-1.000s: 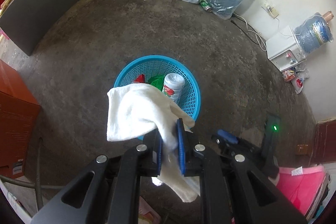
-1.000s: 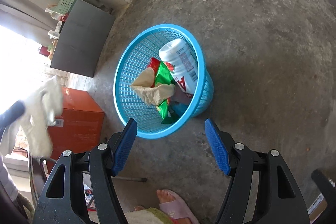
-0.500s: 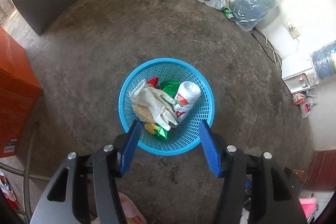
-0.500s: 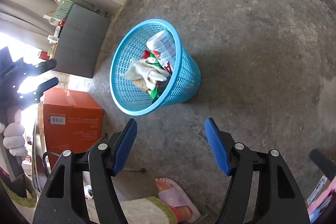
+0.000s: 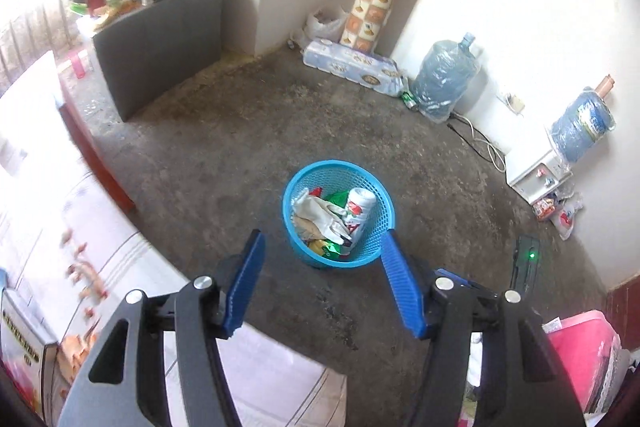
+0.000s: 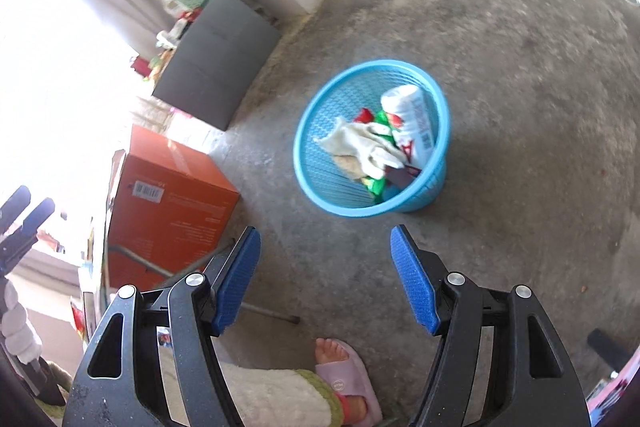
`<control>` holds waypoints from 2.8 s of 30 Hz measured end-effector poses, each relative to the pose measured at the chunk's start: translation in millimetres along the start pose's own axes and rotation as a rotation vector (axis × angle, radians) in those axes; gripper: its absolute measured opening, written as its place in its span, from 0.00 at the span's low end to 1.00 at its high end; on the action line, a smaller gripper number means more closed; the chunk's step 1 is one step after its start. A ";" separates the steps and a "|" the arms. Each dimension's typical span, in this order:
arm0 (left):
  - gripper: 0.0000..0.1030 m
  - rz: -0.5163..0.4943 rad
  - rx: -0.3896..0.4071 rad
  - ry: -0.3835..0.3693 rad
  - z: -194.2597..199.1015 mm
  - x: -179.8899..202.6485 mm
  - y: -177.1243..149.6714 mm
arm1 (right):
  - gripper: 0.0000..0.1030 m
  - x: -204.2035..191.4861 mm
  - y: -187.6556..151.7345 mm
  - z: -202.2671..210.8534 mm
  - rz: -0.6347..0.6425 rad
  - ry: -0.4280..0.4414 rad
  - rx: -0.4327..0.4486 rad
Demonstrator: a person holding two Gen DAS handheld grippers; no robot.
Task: Collect trash
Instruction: 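Move both tools back over the table toward the printed bag, then grasp the large printed plastic bag with the right tool, then lift the printed bag with the right tool while the left tool grasps the clear plastic container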
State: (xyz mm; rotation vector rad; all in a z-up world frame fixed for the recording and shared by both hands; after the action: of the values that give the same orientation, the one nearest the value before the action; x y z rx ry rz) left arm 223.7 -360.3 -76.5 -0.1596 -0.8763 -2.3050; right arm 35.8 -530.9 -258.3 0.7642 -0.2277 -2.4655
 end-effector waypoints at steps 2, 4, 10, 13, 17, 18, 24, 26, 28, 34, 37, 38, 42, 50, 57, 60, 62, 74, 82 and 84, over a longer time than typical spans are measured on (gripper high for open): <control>0.57 0.026 0.071 0.046 30.6 -16.2 -13.9 | 0.64 -17.3 -2.5 6.0 0.044 0.012 0.004; 0.57 0.027 0.137 0.096 60.6 -30.8 -27.0 | 0.64 -35.0 -5.2 13.2 0.093 0.026 0.004; 0.57 0.092 0.268 0.172 137.0 -73.5 -69.5 | 0.65 -92.4 -16.5 40.3 0.226 0.095 0.021; 0.57 0.123 0.323 0.222 173.1 -94.6 -92.6 | 0.67 -122.8 -25.9 52.7 0.257 0.168 0.018; 0.57 0.204 0.386 0.275 218.6 -125.9 -126.5 | 0.69 -168.1 -46.4 60.7 0.319 0.259 -0.024; 0.57 0.221 0.399 0.293 230.4 -134.1 -137.0 | 0.69 -181.0 -54.2 61.0 0.339 0.285 -0.043; 0.57 0.392 0.447 0.478 293.6 -198.5 -212.4 | 0.71 -266.0 -126.1 44.4 0.467 0.433 -0.233; 0.57 0.464 0.447 0.546 308.3 -222.9 -241.2 | 0.71 -297.4 -160.3 36.1 0.525 0.462 -0.313; 0.57 0.539 0.427 0.613 318.4 -244.8 -270.6 | 0.71 -326.5 -191.8 28.7 0.578 0.499 -0.384; 0.54 0.662 0.394 0.666 320.7 -282.2 -321.1 | 0.71 -396.9 -247.3 3.1 0.633 0.534 -0.517; 0.49 0.683 0.394 0.645 316.3 -286.5 -329.8 | 0.71 -417.8 -264.7 -14.0 0.629 0.517 -0.561; 0.49 0.687 0.393 0.642 314.5 -287.0 -331.2 | 0.71 -422.8 -269.2 -19.3 0.627 0.510 -0.570; 0.46 0.678 0.384 0.626 305.5 -287.2 -330.5 | 0.65 -434.1 -284.4 -30.6 0.634 0.482 -0.570; 0.45 0.701 0.372 0.586 300.6 -289.0 -335.7 | 0.24 -444.5 -307.2 -34.1 0.698 0.439 -0.573; 0.45 0.706 0.408 0.561 311.7 -282.8 -333.4 | 0.15 -441.1 -302.7 -26.7 0.732 0.437 -0.553; 0.45 0.691 0.420 0.558 314.4 -279.3 -328.7 | 0.15 -430.3 -286.6 -18.4 0.735 0.435 -0.530; 0.45 0.679 0.422 0.554 313.1 -275.9 -324.0 | 0.14 -423.2 -276.0 -13.4 0.732 0.433 -0.511; 0.46 0.629 0.469 0.474 305.3 -279.4 -277.7 | 0.12 -356.1 -198.0 9.3 0.582 0.392 -0.382; 0.49 0.586 0.482 0.483 300.3 -313.9 -217.1 | 0.11 -335.4 -178.6 -1.9 0.469 0.363 -0.341; 0.49 0.576 0.488 0.494 300.0 -324.5 -204.4 | 0.12 -332.6 -177.8 -1.9 0.461 0.362 -0.336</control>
State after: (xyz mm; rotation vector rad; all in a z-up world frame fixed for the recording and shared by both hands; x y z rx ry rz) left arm 314.9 117.9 -64.8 0.3189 -0.9453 -1.4547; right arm 186.9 -200.5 -157.2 0.8762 0.1319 -1.8323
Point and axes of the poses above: each gripper's, at about its wrist camera, not at the fingertips, and z roughly against the way its jaws point, x to its right, y to its top, the point moved 9 cm from there along -z, roughly the way its jaws point, and after that the axes turned 7 degrees about -y, right-handed, at the moved point
